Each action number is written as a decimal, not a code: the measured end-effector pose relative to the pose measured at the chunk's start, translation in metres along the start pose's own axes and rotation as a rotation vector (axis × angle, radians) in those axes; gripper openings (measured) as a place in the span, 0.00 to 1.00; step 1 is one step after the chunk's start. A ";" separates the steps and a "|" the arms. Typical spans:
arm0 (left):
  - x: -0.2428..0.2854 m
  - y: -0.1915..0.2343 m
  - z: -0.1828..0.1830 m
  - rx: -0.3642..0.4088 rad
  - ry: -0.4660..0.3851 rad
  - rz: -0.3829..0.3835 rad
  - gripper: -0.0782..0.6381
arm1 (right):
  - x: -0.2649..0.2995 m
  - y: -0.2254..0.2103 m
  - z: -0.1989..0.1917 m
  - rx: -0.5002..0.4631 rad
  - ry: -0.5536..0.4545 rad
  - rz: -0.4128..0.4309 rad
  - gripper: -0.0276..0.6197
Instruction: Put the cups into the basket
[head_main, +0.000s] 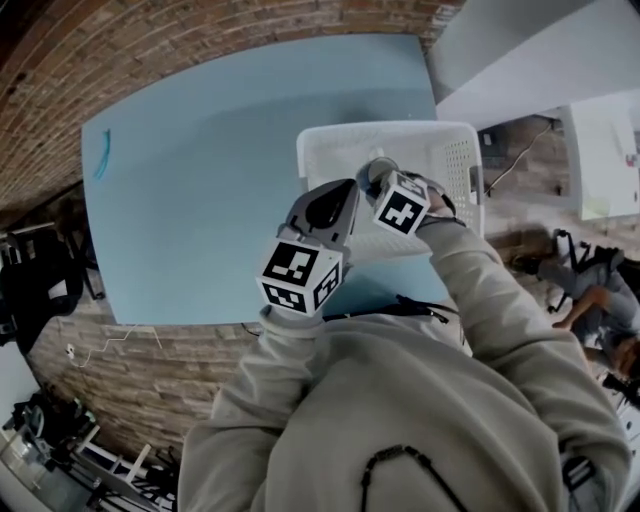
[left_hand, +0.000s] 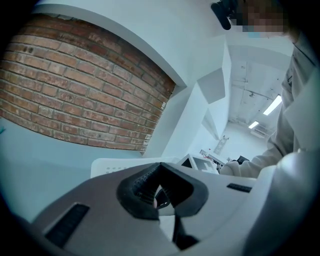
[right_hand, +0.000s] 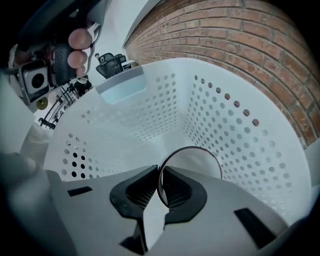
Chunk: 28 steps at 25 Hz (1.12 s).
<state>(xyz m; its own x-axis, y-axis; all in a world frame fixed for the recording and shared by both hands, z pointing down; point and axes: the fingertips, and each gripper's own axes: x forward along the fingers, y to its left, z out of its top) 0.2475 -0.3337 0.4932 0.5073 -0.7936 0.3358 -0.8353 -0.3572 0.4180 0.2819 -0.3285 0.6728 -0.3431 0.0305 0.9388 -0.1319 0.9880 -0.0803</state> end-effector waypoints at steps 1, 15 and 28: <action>0.000 0.001 -0.002 -0.002 0.002 0.001 0.10 | 0.004 0.001 -0.001 -0.007 0.013 0.001 0.11; -0.003 0.017 -0.021 -0.027 0.027 0.019 0.10 | 0.038 -0.003 -0.014 -0.070 0.086 -0.076 0.11; -0.003 0.020 -0.020 -0.036 0.018 0.029 0.10 | 0.049 0.007 -0.020 -0.081 0.124 -0.055 0.18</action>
<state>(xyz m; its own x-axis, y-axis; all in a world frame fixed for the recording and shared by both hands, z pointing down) 0.2337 -0.3288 0.5180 0.4867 -0.7945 0.3632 -0.8419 -0.3155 0.4378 0.2826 -0.3175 0.7254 -0.2192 -0.0102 0.9756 -0.0696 0.9976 -0.0053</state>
